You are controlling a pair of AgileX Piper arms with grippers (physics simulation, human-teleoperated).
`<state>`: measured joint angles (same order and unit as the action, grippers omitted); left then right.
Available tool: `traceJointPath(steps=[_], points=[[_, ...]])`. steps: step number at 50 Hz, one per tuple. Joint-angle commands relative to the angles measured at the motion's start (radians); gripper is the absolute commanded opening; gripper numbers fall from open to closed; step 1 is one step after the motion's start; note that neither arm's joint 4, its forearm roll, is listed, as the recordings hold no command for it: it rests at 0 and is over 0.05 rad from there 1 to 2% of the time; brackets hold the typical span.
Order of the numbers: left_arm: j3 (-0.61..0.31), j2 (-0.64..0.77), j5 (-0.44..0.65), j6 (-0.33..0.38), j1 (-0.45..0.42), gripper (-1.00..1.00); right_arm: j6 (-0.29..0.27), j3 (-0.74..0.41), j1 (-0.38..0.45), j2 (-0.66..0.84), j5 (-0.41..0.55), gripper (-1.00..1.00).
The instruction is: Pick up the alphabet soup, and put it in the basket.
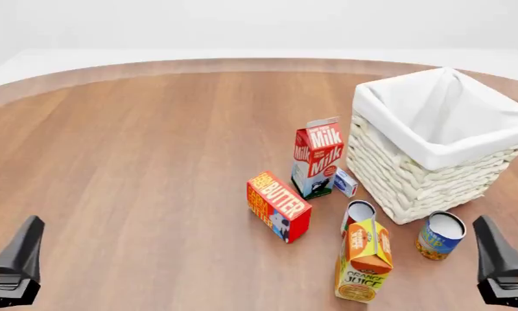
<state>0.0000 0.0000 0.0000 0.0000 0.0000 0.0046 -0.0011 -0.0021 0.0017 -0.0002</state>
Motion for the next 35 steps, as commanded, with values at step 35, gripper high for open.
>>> traceJointPath(steps=[35], points=[[0.0, 0.0, 0.0, 0.0, 0.0, 1.0, -0.044, -0.013, -0.016, 0.31, -0.186, 1.0]])
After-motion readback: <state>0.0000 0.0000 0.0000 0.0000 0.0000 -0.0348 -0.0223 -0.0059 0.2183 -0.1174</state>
